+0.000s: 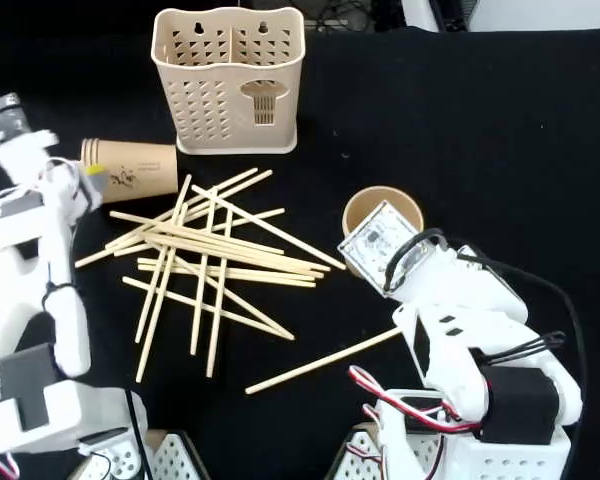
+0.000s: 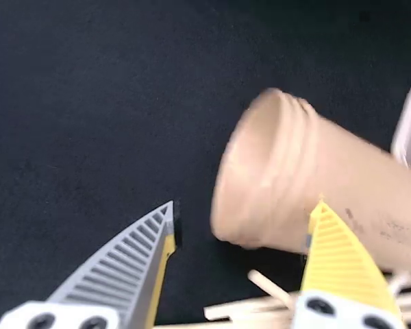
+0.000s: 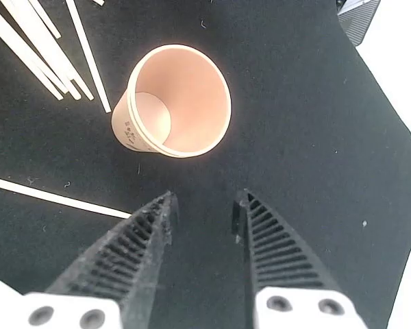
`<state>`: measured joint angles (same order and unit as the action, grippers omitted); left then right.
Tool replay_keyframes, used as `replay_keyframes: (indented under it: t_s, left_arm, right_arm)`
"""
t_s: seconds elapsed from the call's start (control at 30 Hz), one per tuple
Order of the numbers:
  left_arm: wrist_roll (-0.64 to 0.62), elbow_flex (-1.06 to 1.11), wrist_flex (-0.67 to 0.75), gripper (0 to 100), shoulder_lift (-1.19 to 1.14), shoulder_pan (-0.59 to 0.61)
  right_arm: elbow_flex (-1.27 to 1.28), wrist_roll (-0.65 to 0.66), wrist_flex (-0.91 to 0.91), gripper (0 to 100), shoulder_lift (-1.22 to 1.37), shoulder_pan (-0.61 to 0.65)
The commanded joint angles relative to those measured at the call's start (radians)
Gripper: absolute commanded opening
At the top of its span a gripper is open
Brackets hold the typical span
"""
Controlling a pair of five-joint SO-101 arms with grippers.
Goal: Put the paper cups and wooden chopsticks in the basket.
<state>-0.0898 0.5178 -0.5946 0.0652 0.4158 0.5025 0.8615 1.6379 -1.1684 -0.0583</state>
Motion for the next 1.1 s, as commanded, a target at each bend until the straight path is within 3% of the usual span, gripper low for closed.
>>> replay_keyframes:
  t_s: [0.0, 0.43, 0.63, 0.83, 0.93, 1.07]
  left_arm:
    - [0.025, -0.081, -0.026, 31, -0.025, -0.054]
    - [0.02, -0.125, -0.043, 31, -0.132, -0.042]
    - [0.014, -0.262, -0.275, 31, -0.13, 0.007]
    - [-0.18, -0.498, -0.428, 31, -0.13, 0.122]
    - [-0.203, -0.575, -0.446, 31, -0.143, 0.174]
    - [-0.384, -0.562, -0.44, 31, -0.144, 0.194]
  right_arm:
    - [-0.004, 0.002, 0.002, 15.5, -0.002, 0.009]
    - [-0.004, 0.002, 0.0, 15.5, -0.002, 0.006]
    - [0.002, 0.002, -0.003, 15.5, -0.002, 0.009]
    - [0.056, 0.003, -0.028, 15.5, -0.002, 0.006]
    - [0.059, 0.002, -0.035, 15.5, -0.002, 0.008]
    - [0.061, 0.002, -0.035, 15.5, -0.002, 0.006]
